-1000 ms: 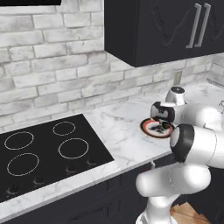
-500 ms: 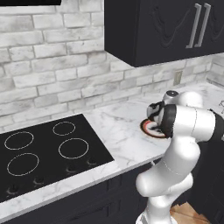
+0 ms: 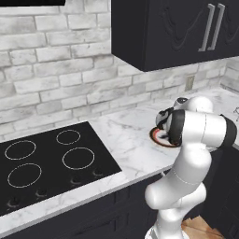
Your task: Pick eggplant from the fridge and place it on the plate on the counter.
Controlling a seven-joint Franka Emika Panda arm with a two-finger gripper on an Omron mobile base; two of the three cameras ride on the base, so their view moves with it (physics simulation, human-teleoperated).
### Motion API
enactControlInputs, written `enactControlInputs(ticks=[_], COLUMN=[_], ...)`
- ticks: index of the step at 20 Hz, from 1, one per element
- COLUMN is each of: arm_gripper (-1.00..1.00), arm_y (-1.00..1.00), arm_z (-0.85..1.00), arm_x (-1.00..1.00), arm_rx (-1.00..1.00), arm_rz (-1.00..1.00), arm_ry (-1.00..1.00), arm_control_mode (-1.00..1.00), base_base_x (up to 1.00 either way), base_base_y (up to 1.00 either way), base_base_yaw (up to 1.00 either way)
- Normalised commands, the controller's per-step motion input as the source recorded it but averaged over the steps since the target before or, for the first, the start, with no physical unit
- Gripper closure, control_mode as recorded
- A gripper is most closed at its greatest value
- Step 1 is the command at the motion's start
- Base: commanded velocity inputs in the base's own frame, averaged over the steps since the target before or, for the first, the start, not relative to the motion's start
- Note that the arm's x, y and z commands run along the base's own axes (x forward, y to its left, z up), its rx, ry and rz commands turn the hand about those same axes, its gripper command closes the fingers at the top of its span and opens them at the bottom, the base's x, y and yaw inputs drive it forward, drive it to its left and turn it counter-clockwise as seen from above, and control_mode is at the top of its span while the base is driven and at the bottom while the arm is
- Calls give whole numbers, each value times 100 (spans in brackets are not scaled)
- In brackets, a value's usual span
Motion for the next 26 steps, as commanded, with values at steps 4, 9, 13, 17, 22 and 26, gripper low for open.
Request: enactControlInputs(ticks=[4,9,13,17,22,26], arm_gripper=[-100,-100,-100,-100,-100,-100], arm_y=[0,0,-8,3,57,84], arm_z=[0,7,51,69,63,31], arm_x=[0,1,-39,-92,-100,-97], arm_rx=[0,0,3,5,0,0], arm_rz=[0,-3,-6,-6,-2,1], arm_ry=[4,6,8,0,3,-3], arm_control_mode=[-100,-100,-100,-100,-100,-100], base_base_x=[0,0,0,0,0,0], base_base_y=[0,0,0,0,0,0], base_base_yaw=[0,0,0,0,0,0])
